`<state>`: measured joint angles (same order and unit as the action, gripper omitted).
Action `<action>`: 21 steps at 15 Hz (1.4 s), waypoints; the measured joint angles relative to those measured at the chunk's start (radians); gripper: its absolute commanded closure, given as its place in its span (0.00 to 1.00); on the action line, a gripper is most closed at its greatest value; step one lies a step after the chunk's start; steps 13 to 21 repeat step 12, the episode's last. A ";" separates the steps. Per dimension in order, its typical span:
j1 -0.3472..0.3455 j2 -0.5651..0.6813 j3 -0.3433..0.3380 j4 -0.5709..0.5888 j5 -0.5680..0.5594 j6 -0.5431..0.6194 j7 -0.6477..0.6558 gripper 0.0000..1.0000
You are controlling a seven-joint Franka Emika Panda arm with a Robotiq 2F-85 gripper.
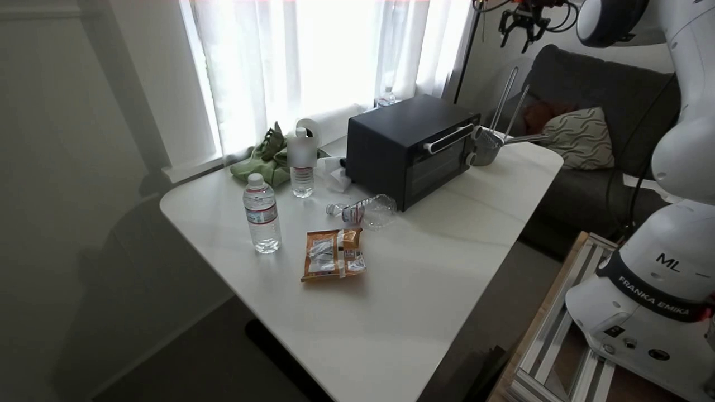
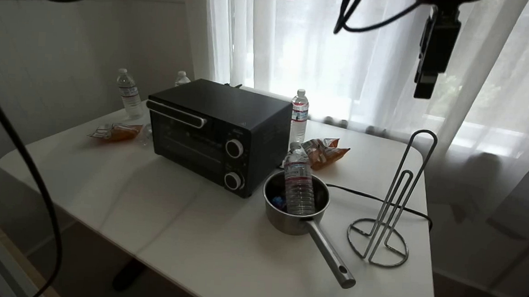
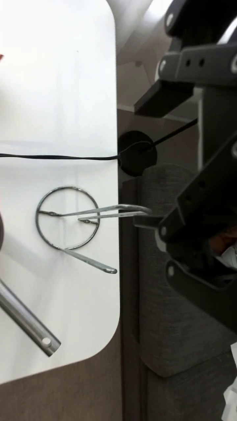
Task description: Move the silver stand to the right
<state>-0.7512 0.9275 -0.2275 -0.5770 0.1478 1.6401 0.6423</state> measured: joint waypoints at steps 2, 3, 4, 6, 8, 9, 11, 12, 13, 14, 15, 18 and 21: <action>0.021 -0.052 -0.006 0.014 -0.031 -0.114 -0.067 0.00; 0.031 -0.082 -0.008 0.018 -0.048 -0.170 -0.106 0.00; 0.043 -0.116 -0.008 0.020 -0.064 -0.219 -0.150 0.00; 0.069 -0.182 -0.008 0.022 -0.092 -0.295 -0.239 0.00; 0.100 -0.247 -0.008 0.023 -0.119 -0.347 -0.330 0.00; 0.109 -0.268 -0.008 0.023 -0.121 -0.354 -0.334 0.00; 0.111 -0.269 -0.008 0.022 -0.121 -0.354 -0.330 0.00; 0.107 -0.258 -0.008 0.021 -0.121 -0.352 -0.330 0.00; 0.107 -0.258 -0.008 0.021 -0.121 -0.352 -0.330 0.00; 0.107 -0.258 -0.008 0.021 -0.121 -0.352 -0.330 0.00; 0.107 -0.258 -0.008 0.021 -0.121 -0.352 -0.330 0.00; 0.107 -0.258 -0.008 0.021 -0.121 -0.352 -0.330 0.00; 0.107 -0.258 -0.008 0.021 -0.121 -0.352 -0.330 0.00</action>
